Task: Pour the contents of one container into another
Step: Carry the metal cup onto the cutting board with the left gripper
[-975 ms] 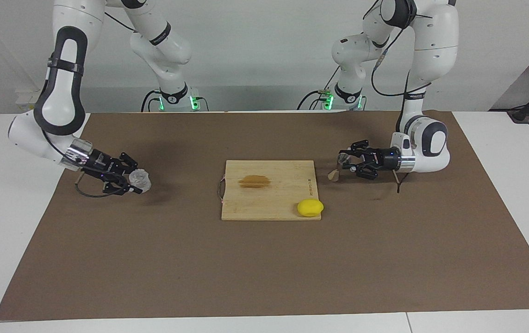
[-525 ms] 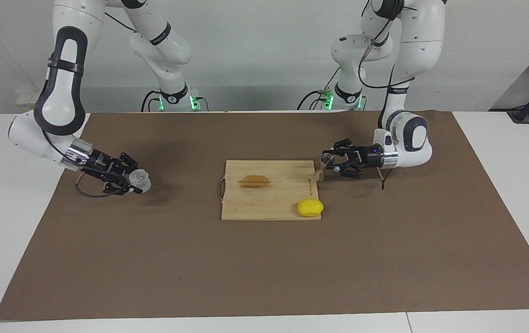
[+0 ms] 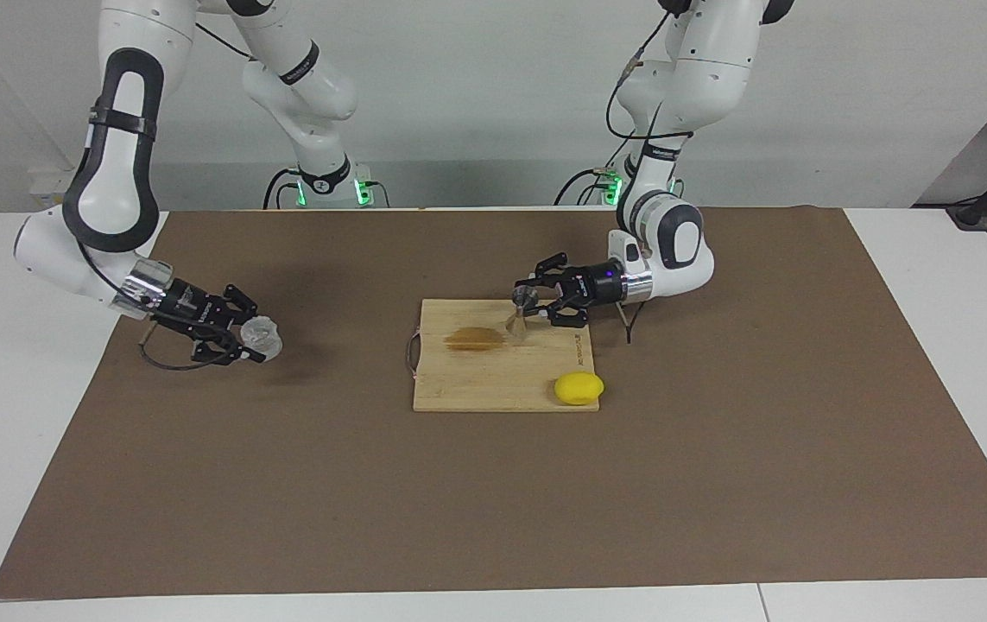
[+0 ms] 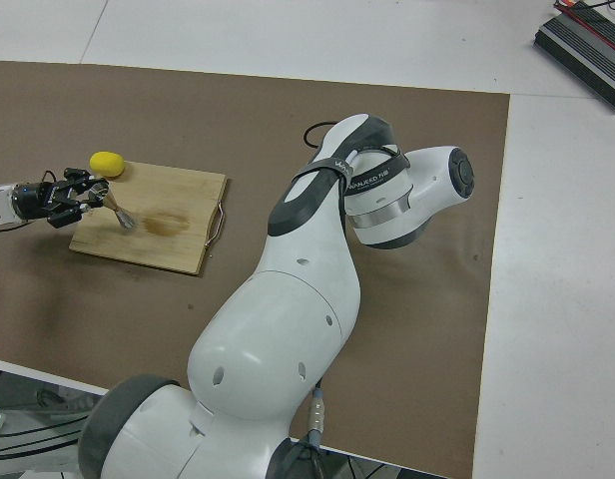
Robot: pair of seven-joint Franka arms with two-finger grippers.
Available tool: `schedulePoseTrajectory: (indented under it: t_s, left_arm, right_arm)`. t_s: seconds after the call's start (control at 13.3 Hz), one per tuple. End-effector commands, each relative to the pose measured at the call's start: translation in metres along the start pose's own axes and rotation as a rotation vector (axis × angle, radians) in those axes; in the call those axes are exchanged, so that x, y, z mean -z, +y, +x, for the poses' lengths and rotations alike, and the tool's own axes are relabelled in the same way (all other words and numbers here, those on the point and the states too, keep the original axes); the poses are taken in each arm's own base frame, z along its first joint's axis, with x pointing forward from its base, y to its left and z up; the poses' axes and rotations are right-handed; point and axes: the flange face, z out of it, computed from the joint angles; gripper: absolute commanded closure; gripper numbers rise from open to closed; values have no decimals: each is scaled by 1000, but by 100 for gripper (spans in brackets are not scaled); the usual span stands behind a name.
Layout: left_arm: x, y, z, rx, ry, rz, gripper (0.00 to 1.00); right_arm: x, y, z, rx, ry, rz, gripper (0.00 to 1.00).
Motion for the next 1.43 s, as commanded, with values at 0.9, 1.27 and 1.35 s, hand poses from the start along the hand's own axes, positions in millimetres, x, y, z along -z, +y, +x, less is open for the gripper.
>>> schedulePoseTrajectory:
  t_s: [0.9,1.27,1.35]
  left_arm:
    - [-72,31,-14,-198,-29,154,100]
    - [-77,33,-21,-186,-24,151,100]
    - [-77,32,-21,-185,-24,152,100]
  right_arm:
    - [3,-2,-5,-7,5,-20,95]
    - [2,-2,-7,-8,7,-22,95]
    - [2,-2,-8,-6,7,-22,95]
